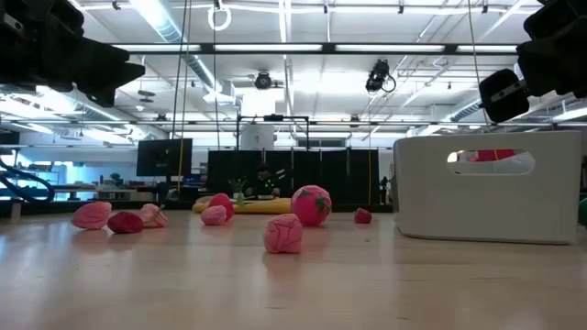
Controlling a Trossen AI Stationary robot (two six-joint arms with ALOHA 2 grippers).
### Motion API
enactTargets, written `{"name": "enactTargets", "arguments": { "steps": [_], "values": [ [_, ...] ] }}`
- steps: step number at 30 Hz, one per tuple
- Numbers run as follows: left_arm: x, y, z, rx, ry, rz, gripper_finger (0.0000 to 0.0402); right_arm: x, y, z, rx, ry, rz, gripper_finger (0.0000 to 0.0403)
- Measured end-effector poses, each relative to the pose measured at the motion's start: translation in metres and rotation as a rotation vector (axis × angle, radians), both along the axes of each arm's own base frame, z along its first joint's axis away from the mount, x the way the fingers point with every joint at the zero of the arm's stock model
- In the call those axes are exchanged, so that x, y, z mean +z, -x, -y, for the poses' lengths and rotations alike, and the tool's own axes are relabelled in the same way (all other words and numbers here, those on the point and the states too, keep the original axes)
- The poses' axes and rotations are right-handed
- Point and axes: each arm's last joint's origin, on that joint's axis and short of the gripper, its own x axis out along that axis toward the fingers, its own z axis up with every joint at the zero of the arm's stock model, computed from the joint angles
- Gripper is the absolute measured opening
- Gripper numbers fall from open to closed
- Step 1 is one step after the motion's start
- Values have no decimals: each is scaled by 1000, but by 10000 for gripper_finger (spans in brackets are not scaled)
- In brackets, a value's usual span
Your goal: Pick and placing Produce into tupperware
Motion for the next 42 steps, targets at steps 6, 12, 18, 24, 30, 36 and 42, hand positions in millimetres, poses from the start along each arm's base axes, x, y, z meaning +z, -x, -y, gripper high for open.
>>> {"name": "enactTargets", "arguments": {
  "steps": [6,12,18,24,30,36,42],
  "values": [
    [0,0,0,0,0,-1,178,0,0,0,0,0,0,7],
    [0,0,0,0,0,0,180,0,0,0,0,0,0,7],
    [0,0,0,0,0,0,177,0,0,0,0,0,-1,7],
    [0,0,0,0,0,0,181,0,0,0,0,0,0,7],
    [0,0,0,0,0,1,177,0,0,0,0,0,0,7],
    [1,0,0,-18,247,26,182,0,0,0,0,0,0,7],
    [3,0,0,-25,341,51,179,0,0,0,0,0,0,7]
  ]
}}
